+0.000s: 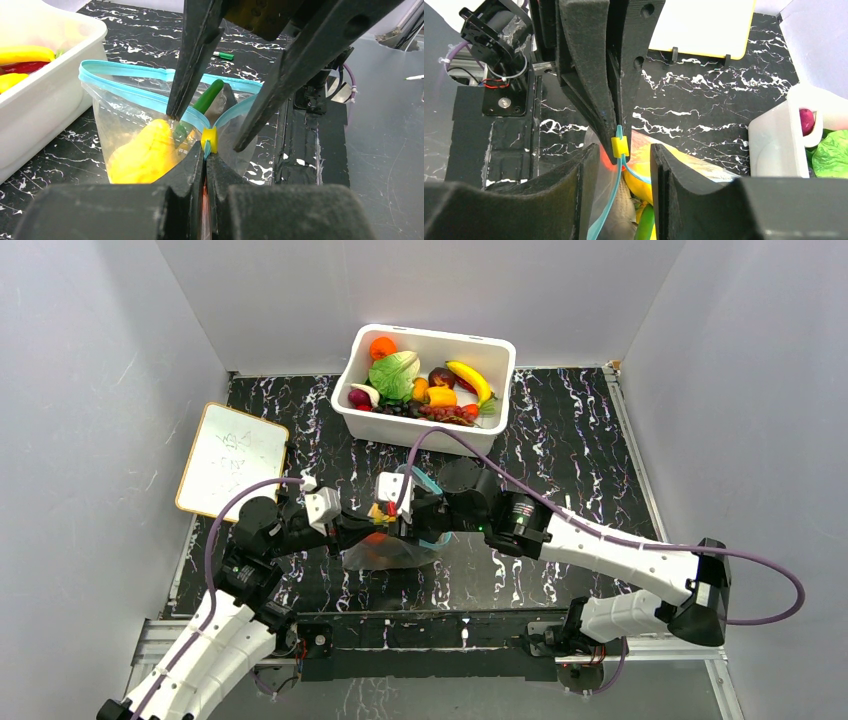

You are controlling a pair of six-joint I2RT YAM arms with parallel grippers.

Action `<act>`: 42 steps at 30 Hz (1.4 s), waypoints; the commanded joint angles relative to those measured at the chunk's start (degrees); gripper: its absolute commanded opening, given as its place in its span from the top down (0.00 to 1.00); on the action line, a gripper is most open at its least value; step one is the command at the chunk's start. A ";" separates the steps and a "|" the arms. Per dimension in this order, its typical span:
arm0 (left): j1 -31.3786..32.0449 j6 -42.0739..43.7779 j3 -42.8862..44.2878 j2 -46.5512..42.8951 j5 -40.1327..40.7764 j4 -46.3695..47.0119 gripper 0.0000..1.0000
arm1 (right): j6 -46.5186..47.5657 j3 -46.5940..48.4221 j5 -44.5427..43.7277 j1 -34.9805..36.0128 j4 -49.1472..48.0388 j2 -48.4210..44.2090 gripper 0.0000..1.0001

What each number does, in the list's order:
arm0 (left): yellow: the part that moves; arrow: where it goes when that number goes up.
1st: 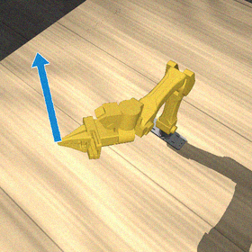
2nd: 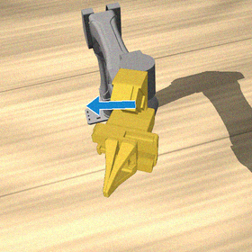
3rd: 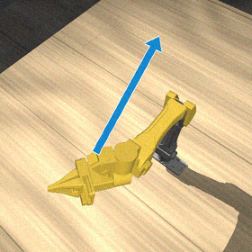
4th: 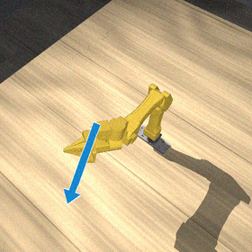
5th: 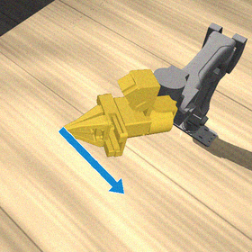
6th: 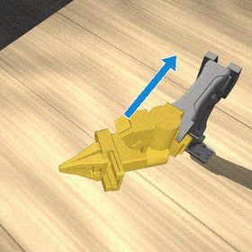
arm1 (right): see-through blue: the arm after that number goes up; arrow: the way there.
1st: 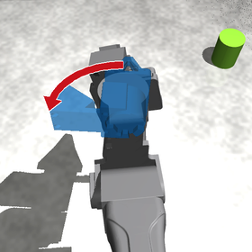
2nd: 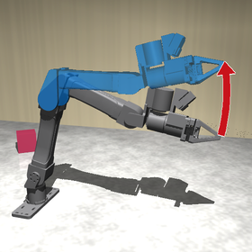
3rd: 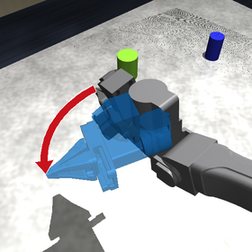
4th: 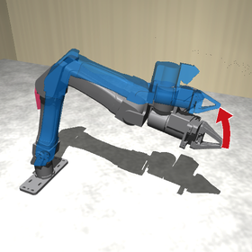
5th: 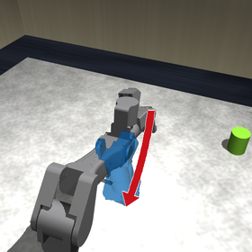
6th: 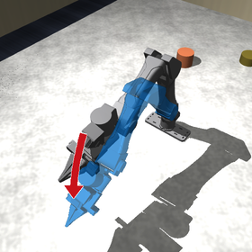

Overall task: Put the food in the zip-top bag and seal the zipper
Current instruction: Zip the zipper food storage bag at the center of the board.

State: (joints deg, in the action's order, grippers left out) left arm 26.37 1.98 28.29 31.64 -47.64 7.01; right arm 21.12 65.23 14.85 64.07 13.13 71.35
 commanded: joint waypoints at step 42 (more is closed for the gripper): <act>0.17 -5.06 0.77 -7.56 4.44 4.93 1.00 | -1.88 1.80 -1.60 -4.49 10.74 -7.47 1.00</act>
State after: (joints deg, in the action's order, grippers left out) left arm 26.76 -1.61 27.07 24.64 -44.93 9.02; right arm 19.35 63.33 16.78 61.32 18.28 66.96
